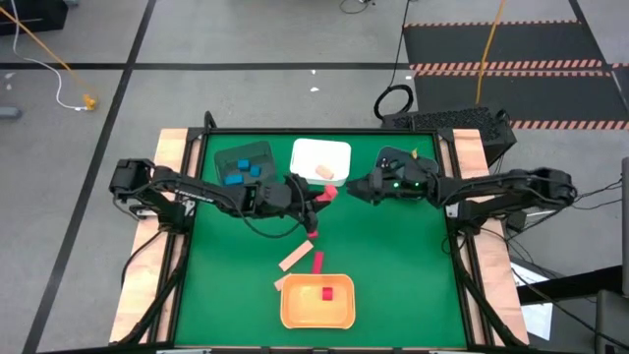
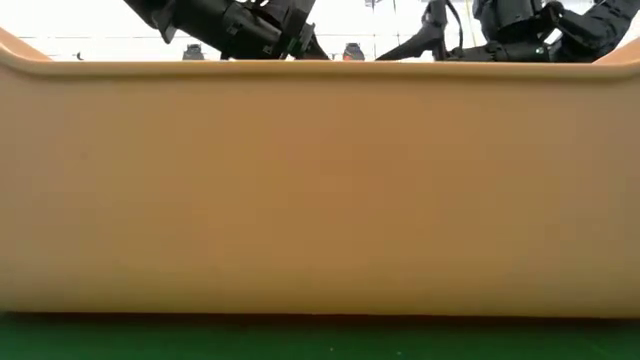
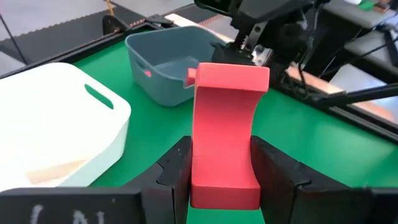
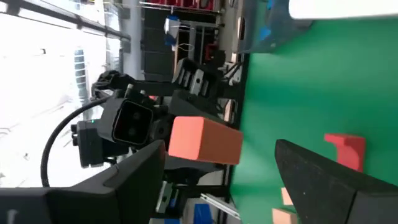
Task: Sort & place blocks by color
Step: Put the orange block into the blue bin
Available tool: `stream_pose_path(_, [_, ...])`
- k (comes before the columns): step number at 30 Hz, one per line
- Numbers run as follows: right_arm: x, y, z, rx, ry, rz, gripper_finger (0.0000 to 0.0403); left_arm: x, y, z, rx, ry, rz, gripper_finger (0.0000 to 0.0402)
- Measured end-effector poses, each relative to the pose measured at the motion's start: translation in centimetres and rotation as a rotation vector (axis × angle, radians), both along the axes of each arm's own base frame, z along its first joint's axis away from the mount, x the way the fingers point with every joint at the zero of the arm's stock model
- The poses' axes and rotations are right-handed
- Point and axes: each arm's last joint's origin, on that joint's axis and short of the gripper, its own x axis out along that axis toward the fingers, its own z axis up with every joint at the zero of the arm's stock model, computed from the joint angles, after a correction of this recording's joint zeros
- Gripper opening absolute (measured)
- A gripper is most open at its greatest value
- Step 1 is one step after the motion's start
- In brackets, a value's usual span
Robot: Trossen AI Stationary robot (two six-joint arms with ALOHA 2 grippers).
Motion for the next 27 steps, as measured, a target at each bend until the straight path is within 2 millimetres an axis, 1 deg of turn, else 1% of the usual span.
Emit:
stream_pose_path(3, [0.7, 0.3, -0.3, 0.019, 0.004, -0.003, 0.0293, -0.2, 0.0, -0.4, -0.013, 0.039, 0.006, 0.0133])
stream_pose_path(13, [3.9, 0.7, 0.5, 0.002, 0.023, 0.069, 0.0293, -0.3, -0.2, -0.7, -0.027, 0.076, -0.021, 0.0133])
stream_pose_path(19, [5.1, 1.1, 0.3, 0.009, 0.059, 0.089, 0.0293, -0.4, -0.3, -0.9, -0.027, 0.099, -0.027, 0.0133])
stream_pose_path(23, [5.9, 1.5, -0.2, 0.017, 0.102, 0.105, 0.0293, -0.5, -0.4, -1.1, -0.031, 0.124, -0.038, 0.0133])
stream_pose_path(27, [6.7, 1.9, -0.2, 0.017, 0.109, 0.121, 0.0293, -0.7, -0.4, -1.5, -0.039, 0.171, -0.055, 0.0133])
